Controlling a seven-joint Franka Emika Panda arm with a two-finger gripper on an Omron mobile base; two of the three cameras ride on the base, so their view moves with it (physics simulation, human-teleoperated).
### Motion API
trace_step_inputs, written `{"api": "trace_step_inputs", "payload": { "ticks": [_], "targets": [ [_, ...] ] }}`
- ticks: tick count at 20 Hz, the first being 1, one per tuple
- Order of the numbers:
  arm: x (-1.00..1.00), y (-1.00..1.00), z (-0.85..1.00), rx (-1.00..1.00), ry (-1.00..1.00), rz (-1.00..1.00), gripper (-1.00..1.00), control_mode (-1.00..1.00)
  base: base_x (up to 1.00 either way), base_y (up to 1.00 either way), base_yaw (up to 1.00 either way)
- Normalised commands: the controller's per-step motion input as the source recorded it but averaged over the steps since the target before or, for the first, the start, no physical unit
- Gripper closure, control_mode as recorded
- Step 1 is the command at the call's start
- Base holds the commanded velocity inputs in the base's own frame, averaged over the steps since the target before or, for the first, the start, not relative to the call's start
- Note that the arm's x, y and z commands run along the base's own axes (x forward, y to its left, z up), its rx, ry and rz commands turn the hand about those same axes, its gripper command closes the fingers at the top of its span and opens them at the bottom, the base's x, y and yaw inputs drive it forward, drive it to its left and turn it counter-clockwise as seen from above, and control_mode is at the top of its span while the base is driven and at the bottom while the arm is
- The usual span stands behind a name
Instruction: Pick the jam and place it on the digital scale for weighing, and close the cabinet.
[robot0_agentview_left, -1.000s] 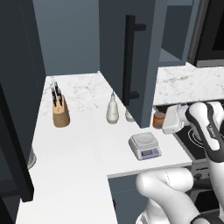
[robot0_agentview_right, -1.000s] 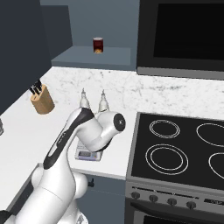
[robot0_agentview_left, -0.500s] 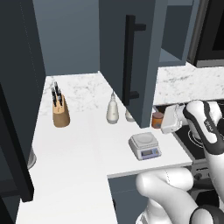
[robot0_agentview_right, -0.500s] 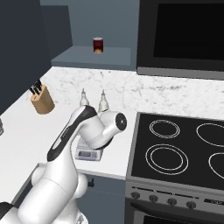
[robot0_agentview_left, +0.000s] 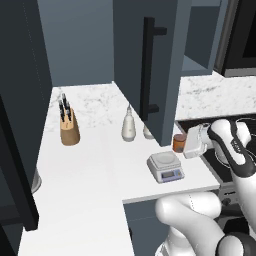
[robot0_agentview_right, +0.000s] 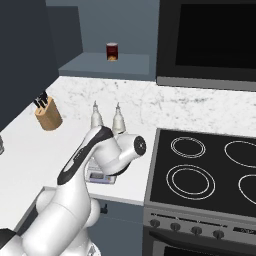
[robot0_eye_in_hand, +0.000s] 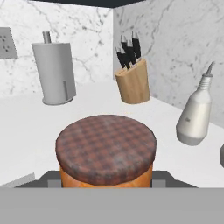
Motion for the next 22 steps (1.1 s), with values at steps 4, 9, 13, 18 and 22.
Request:
{"api": "trace_step_inputs", "payload": {
  "ticks": [4,9,13,18,22],
  "targets": [
    [0.05,0.02,-0.12,0.0,0.0,0.0,1.0,-1.0,0.0,0.0,0.0],
    [0.1,0.02,-0.17,0.0,0.0,0.0,1.0,-1.0,0.0,0.0,0.0],
    [0.1,0.0,-0.14,0.0,0.0,0.0,1.0,-1.0,0.0,0.0,0.0],
    [0.1,0.0,-0.14,0.0,0.0,0.0,1.0,-1.0,0.0,0.0,0.0],
    [0.04,0.0,-0.09,0.0,0.0,0.0,1.0,-1.0,0.0,0.0,0.0]
  ]
}}
